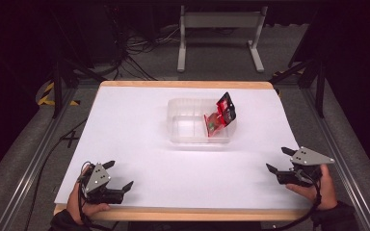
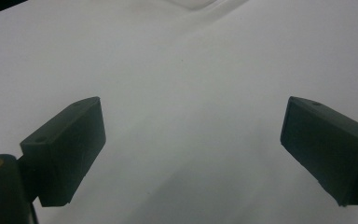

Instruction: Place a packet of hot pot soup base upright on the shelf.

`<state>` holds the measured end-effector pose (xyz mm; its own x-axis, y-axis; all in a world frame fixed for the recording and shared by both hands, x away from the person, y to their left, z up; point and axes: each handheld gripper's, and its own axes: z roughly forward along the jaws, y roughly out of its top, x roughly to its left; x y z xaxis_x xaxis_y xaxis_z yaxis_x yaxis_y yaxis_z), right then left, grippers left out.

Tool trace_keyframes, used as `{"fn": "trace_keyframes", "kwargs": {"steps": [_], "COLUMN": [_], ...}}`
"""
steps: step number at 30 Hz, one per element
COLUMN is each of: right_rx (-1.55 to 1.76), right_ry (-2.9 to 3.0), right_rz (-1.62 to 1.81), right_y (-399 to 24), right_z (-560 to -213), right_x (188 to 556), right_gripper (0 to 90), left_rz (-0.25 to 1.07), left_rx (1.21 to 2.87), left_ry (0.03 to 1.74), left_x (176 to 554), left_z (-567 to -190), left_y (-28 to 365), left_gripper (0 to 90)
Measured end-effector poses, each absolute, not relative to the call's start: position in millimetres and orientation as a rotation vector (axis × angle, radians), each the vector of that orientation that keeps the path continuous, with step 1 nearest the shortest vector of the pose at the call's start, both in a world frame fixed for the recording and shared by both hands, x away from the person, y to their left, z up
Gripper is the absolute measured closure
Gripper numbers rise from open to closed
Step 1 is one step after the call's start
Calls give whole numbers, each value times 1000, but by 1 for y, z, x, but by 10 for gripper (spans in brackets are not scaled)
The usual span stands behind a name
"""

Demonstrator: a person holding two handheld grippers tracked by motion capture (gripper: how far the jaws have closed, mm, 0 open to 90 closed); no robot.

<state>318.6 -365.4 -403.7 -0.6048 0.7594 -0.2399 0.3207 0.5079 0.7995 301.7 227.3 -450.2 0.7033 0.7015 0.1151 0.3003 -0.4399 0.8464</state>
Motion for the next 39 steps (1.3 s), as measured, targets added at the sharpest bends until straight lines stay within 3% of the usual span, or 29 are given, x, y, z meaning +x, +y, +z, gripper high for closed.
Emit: {"fn": "trace_keyframes", "kwargs": {"steps": [18, 39], "right_rx": [952, 991], "right_ry": [1987, 1903], "right_rz": [1097, 1130], "right_y": [-407, -408], "right_z": [-422, -426], "right_x": [283, 279], "right_gripper": [177, 164], "left_rz": [562, 562], "left_rx": [2024, 1996], "left_ry": [746, 724], "left_x": [300, 297], "left_z": [-449, -447], "left_y": [228, 232], "left_gripper": [70, 59]}}
